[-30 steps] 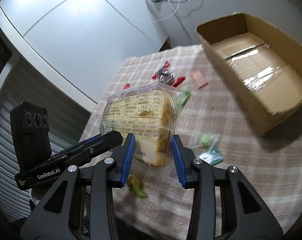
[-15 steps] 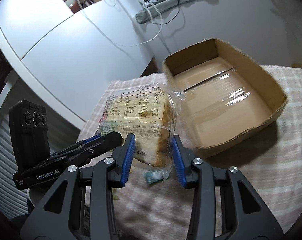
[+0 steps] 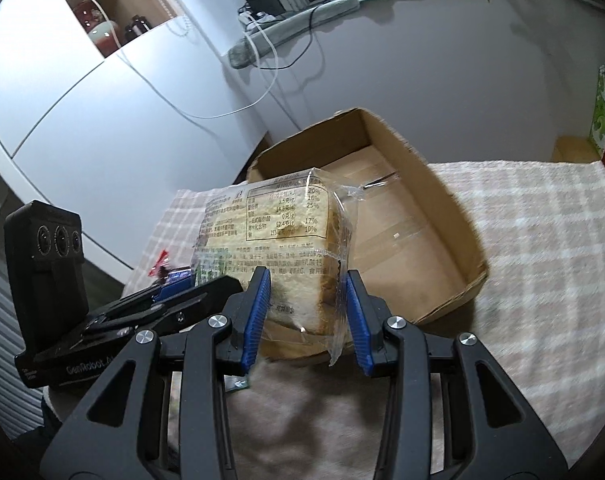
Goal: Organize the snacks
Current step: 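Carry the bread loaf into the cardboard box and open the right tool, then grasp the green candy packet with the right tool while the left tool grasps the jelly cup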
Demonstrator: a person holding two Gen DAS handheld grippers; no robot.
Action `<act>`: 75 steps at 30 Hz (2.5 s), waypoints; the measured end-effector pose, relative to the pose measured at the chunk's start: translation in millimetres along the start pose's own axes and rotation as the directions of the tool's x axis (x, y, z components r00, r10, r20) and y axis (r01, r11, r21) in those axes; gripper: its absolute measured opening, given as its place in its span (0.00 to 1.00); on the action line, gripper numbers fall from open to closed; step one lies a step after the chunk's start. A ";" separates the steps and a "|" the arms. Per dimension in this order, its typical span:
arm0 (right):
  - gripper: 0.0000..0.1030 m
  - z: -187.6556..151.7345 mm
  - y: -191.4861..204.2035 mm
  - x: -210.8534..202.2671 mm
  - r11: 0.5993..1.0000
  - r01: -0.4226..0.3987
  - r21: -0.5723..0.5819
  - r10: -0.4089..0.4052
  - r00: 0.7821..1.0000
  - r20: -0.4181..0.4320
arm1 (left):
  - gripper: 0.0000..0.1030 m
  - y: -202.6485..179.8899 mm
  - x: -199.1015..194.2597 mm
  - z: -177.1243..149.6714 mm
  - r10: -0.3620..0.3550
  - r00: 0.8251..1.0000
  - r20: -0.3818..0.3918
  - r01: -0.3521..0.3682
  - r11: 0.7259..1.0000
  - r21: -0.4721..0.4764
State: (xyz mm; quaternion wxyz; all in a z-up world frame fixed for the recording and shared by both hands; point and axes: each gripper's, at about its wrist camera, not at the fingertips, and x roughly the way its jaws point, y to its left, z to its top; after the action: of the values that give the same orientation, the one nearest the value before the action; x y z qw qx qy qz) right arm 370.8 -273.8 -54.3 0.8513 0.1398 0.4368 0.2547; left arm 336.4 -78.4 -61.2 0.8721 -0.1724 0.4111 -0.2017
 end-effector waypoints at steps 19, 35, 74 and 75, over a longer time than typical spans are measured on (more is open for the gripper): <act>0.38 9.6 -35.9 8.1 0.994 0.108 0.019 -0.108 0.994 0.004 | 0.50 -23.8 32.5 1.0 0.064 0.997 -0.040 -0.061 0.996 0.062; 0.39 -10.6 3.8 -17.6 0.990 0.135 -0.048 -0.133 0.990 0.041 | 0.53 -20.1 -4.7 0.5 0.074 0.997 0.010 -0.074 0.996 0.042; 0.69 -133.6 123.6 63.5 0.895 0.146 -0.422 -0.213 0.970 -0.115 | 0.60 65.0 -95.9 -153.4 0.283 0.959 -0.007 -0.283 0.959 0.013; 0.69 -133.7 124.3 66.5 0.891 0.145 -0.431 -0.216 0.969 -0.121 | 0.60 64.4 -93.2 -154.9 0.292 0.956 -0.001 -0.292 0.956 0.021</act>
State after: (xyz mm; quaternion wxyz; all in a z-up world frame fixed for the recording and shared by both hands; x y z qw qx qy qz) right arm 255.6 -131.4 -119.3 0.8421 -0.1091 0.4523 0.2726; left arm 174.0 2.1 -124.3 0.8932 -0.1007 0.4317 -0.0753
